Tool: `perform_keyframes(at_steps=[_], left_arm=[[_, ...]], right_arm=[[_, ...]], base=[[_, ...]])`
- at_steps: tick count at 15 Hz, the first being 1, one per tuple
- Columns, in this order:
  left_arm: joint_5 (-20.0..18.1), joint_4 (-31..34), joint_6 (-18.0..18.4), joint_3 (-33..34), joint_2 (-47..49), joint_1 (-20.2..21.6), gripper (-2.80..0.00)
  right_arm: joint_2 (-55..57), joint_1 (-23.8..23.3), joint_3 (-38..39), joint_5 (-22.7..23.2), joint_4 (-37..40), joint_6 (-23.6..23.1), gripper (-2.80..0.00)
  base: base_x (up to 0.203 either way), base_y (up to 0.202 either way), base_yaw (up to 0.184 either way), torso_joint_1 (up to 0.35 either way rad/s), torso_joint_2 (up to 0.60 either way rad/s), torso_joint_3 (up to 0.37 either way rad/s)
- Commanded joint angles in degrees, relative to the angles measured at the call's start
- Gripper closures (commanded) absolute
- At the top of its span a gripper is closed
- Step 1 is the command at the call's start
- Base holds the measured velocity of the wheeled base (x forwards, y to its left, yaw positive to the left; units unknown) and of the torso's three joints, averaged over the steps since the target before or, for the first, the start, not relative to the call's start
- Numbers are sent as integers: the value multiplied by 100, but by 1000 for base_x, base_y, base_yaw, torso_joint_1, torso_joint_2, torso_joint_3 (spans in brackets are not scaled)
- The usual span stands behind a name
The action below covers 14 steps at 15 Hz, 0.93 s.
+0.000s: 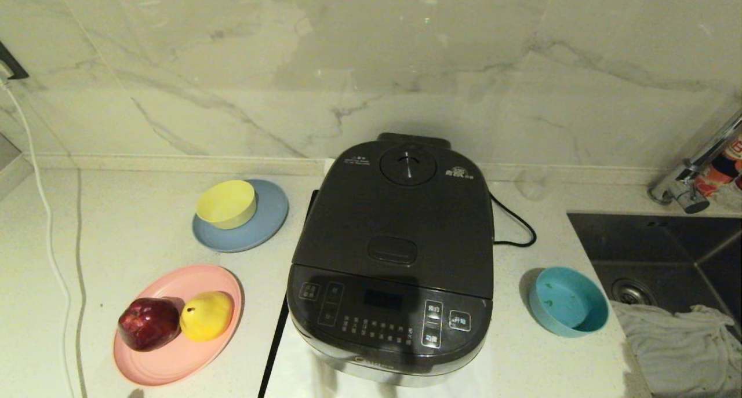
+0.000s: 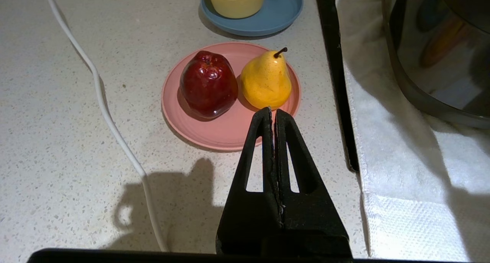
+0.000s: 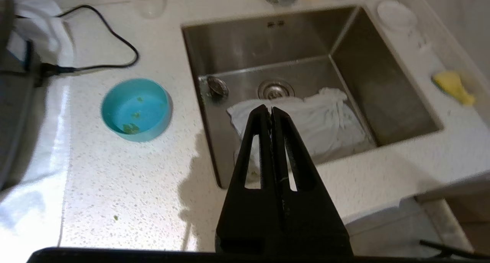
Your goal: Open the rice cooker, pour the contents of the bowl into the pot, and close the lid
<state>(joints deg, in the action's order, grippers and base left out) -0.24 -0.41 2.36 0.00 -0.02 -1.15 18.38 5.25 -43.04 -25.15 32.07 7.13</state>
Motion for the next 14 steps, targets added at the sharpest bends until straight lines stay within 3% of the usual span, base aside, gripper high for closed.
perform_keyframes(at_steps=[1, 4, 6, 8, 11, 14], left_arm=[[-2, -2, 1, 53, -6, 0, 0], [-2, -2, 1, 53, -6, 0, 0], [-2, -2, 1, 53, -6, 0, 0], [-2, -2, 1, 53, -6, 0, 0], [-2, -2, 4, 53, -6, 0, 0], [-2, -11, -7, 53, -6, 0, 0]], right_arm=[[-247, -79, 255, -35, -321, -138, 0], [-414, -338, 295, -176, -413, -1091, 0], [-715, -610, 633, -48, -476, -1431, 0], [-1157, -584, 1118, 290, -740, -1526, 0], [-1622, -566, 2506, 740, -1476, -1541, 0], [-1786, -562, 3984, 1362, -3272, -1371, 0]], base=[[0, 0, 0, 0, 0, 0], [0, 0, 0, 0, 0, 0], [0, 0, 0, 0, 0, 0], [0, 0, 0, 0, 0, 0], [0, 0, 0, 0, 0, 0], [0, 0, 0, 0, 0, 0]])
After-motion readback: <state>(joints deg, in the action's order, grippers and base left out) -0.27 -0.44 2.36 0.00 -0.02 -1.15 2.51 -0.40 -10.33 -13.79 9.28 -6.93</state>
